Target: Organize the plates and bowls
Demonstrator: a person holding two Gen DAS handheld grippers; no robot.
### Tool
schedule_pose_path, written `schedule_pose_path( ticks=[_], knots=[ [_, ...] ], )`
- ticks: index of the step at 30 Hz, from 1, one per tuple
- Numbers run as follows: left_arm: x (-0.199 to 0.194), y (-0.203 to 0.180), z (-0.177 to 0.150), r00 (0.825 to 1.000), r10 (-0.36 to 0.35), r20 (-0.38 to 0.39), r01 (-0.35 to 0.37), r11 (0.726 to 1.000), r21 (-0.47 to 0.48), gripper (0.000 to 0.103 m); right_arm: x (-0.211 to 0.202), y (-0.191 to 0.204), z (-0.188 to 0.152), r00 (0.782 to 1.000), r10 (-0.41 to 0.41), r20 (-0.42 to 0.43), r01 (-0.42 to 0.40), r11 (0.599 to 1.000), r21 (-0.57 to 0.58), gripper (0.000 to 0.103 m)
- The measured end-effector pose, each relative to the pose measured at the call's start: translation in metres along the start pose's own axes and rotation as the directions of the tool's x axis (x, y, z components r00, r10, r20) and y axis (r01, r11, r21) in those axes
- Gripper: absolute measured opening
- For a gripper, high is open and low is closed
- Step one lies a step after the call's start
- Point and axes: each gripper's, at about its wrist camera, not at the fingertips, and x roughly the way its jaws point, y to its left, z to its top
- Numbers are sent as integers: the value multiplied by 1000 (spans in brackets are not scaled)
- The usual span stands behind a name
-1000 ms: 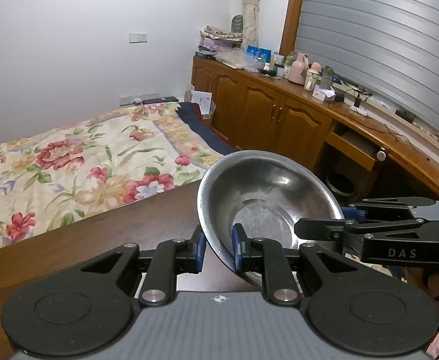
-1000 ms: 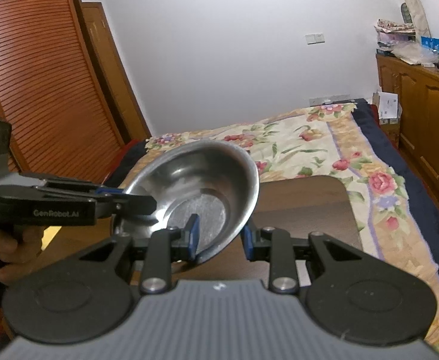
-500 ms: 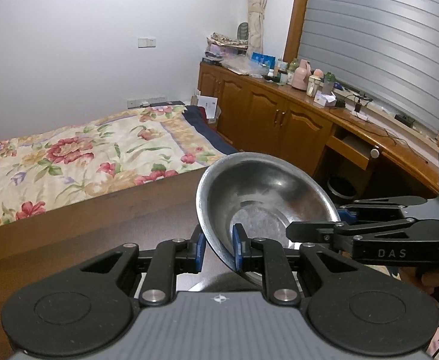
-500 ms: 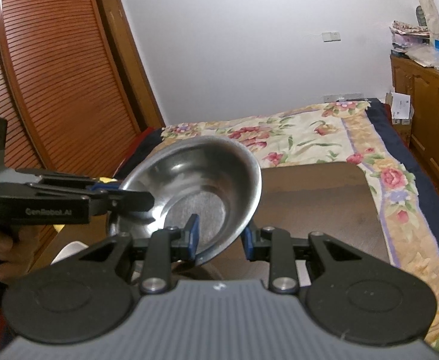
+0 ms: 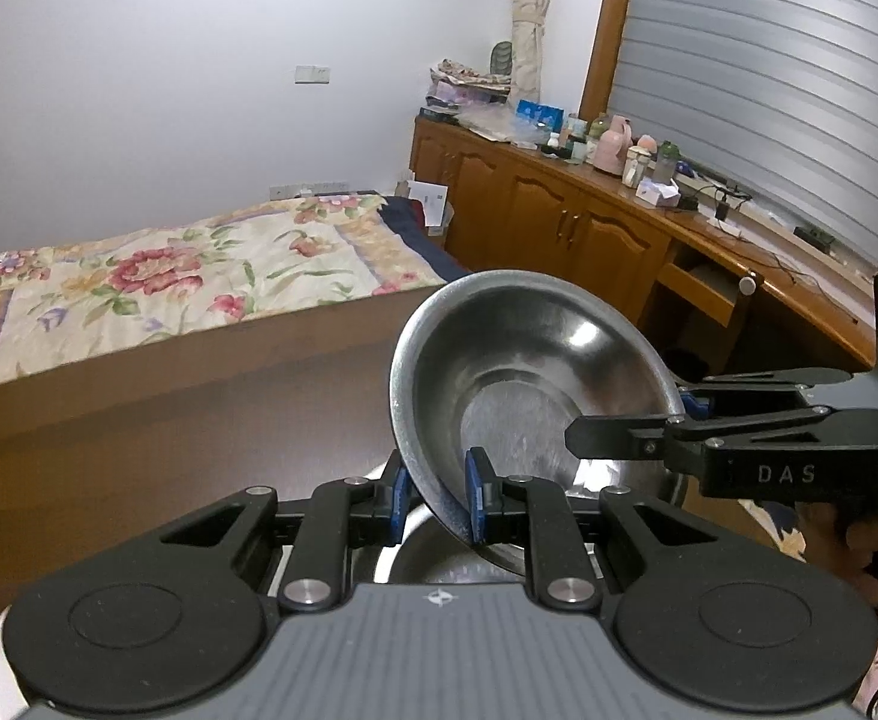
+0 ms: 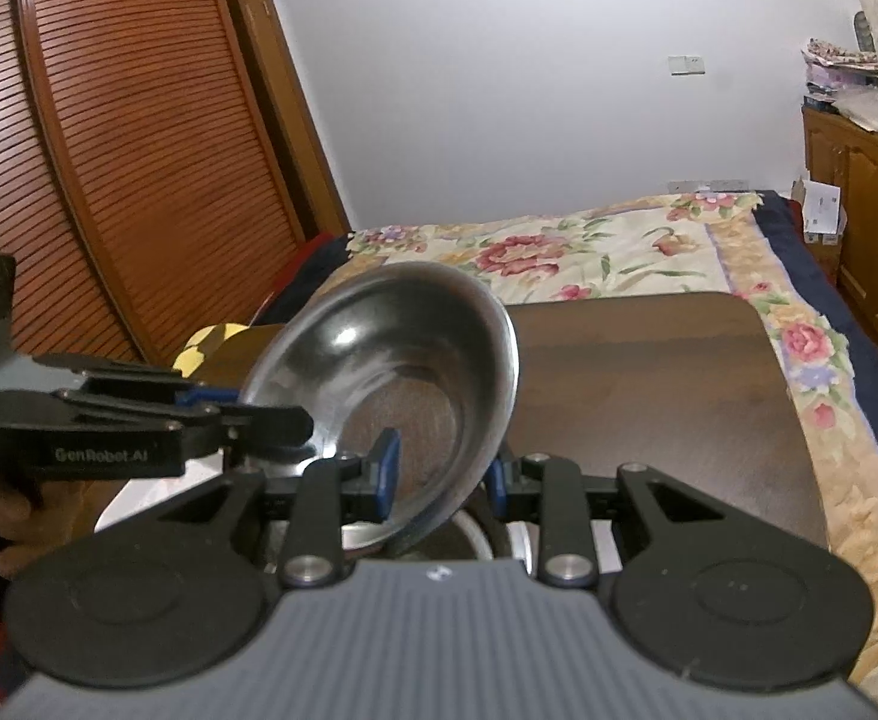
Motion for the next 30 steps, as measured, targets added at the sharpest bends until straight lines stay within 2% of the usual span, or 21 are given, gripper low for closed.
schedule_pose_path(
  ticks=[8,17,22,25,30],
  knots=[
    [-11,-14,-35,999,46,-17,-46,999,8,23,-8,10,-22,999,31,-20,-31,1000,-2,31],
    [-18,-16,-60,998,67,2,-66,997,-37,23,-6,11,-40,996,87,-24,-86,996,38,31],
    [-14,-21,-71,996,83,12,-83,996,-29,24,-9,14,-48,997,74,-3,-74,997,31,31],
    [-12,-20,-73,996,85,16,-84,996,-34,24,-10,20,-50,999,40,25,-39,999,-19,31],
    [-8,-22,-71,995,95,20,-94,995,-29,24,-6,20,-52,999,12,43,-11,999,-32,31]
  ],
)
